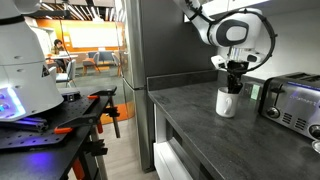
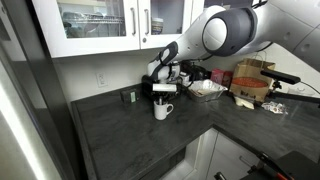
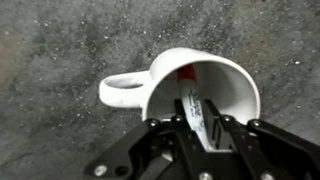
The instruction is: Remove the marker from the mug cup and place it on the table
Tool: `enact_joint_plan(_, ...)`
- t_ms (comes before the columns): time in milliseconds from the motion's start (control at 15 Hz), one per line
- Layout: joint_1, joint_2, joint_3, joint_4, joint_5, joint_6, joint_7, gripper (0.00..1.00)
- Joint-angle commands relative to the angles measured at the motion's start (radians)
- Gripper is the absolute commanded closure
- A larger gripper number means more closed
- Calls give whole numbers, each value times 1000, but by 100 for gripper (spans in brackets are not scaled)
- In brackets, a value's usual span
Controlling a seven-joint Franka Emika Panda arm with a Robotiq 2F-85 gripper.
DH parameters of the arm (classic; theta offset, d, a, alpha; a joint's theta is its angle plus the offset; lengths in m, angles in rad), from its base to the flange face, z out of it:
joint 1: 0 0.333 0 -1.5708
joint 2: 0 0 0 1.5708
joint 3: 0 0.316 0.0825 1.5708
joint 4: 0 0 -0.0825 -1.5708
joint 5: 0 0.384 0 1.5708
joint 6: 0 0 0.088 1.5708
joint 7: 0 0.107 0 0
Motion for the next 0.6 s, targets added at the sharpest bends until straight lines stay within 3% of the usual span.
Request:
enact_joint_plan(0, 13, -2, -11, 25, -7, -30, 19, 98)
enact_joint_plan(67, 18, -11, -14, 18, -9, -27, 22, 94)
enact_joint_plan(533, 10, -107, -22, -64, 3, -36, 42, 94)
